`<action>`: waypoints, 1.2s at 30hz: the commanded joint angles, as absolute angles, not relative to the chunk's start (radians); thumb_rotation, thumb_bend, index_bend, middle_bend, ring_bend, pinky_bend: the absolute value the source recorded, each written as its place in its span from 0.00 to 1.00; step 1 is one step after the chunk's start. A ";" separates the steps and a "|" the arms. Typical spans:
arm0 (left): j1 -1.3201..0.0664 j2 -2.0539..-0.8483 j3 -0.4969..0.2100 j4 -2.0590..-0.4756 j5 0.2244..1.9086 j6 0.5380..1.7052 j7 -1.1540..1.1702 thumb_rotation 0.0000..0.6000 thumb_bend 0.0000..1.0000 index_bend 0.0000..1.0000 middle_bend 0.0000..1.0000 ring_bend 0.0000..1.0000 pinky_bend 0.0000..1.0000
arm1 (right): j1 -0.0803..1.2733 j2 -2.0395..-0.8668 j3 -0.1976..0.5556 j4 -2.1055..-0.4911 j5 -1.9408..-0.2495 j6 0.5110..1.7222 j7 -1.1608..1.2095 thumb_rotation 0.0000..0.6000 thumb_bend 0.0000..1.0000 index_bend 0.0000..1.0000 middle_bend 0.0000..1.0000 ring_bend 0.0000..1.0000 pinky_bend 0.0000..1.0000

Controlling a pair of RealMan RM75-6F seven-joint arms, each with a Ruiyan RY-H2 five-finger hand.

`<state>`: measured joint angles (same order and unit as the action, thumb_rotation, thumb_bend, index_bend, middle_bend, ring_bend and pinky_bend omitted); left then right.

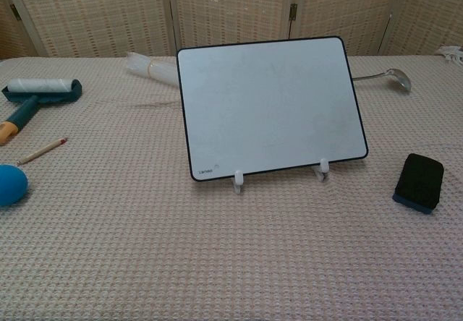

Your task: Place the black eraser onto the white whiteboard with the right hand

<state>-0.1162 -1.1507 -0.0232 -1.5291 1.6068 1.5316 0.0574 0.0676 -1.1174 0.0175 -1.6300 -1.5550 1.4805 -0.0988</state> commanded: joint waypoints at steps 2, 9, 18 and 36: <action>-0.113 -1.149 -0.028 -1.529 1.607 1.548 0.044 1.00 0.21 0.00 0.12 0.08 0.14 | 0.063 -1.112 0.013 -1.635 -1.556 1.481 -0.102 0.71 0.38 0.00 0.00 0.00 0.00; -0.112 -1.144 -0.030 -1.535 1.601 1.547 0.037 1.00 0.21 0.00 0.12 0.08 0.14 | 0.078 -1.105 0.001 -1.610 -1.617 1.482 -0.091 0.71 0.38 0.00 0.00 0.00 0.00; -0.124 -1.127 -0.043 -1.537 1.549 1.501 0.027 1.00 0.21 0.00 0.12 0.08 0.14 | 0.254 -0.977 0.004 -1.655 -1.625 1.188 -0.195 0.72 0.38 0.00 0.00 0.00 0.00; -0.140 -1.115 -0.061 -1.536 1.468 1.432 0.005 1.00 0.22 0.00 0.12 0.09 0.14 | 0.461 -1.083 -0.009 -1.572 -1.589 0.863 -0.501 0.72 0.38 0.14 0.00 0.00 0.00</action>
<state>-0.1403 -1.1155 -0.0606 -1.5362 1.4674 1.4313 0.0051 0.4531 -1.0712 -0.0031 -1.5829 -1.5947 0.8715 -0.4940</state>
